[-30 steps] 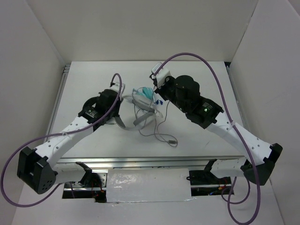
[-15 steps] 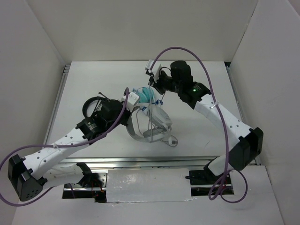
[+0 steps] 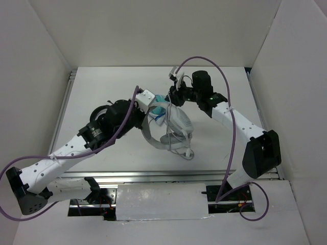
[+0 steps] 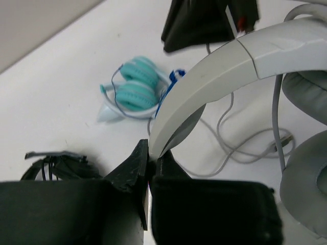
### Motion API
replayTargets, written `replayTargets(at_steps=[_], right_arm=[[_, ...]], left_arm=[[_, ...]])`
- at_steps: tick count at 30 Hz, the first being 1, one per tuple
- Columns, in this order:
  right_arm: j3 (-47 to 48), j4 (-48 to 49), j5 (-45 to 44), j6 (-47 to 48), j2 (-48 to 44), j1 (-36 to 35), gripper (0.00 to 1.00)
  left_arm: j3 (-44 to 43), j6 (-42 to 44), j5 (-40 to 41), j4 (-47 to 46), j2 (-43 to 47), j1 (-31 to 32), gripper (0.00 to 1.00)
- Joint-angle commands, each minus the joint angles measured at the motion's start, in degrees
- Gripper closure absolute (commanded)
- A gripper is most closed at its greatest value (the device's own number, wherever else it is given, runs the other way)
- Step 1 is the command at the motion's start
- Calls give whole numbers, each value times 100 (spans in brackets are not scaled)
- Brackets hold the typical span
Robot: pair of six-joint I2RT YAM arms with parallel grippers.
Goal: Wrap the headphones
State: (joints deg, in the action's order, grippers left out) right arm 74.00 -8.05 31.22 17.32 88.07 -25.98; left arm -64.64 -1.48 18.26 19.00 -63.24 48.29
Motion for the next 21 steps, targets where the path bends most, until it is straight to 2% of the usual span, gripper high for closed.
replayTargets(at_steps=[1,3,6,8,12,16,21], right_arm=[[-183,953,962,-282,-264,110,73],[-219,1121,1271,-291,-212,110,68],[-280,1506,1606,-510,-89,93,66],[-438,1788,1755,-781,25,75,60],[-781,2762,1765,-1371,192,-39,53],[-878,3152,1545,-1889,500,-354,50],[-1711,4116,1378,-2601,729,-575,50]], left_arm=[[-899,-283,-209,-460,-56,57,100],[-1427,-344,-244,-241,-205,57,100],[-2007,-380,-236,-47,-381,57,100],[-2401,-380,-26,15,-426,57,100],[-3299,-380,178,340,-680,49,100],[-4080,-415,230,376,-803,22,100],[-4908,-380,1010,605,-1076,-74,100]])
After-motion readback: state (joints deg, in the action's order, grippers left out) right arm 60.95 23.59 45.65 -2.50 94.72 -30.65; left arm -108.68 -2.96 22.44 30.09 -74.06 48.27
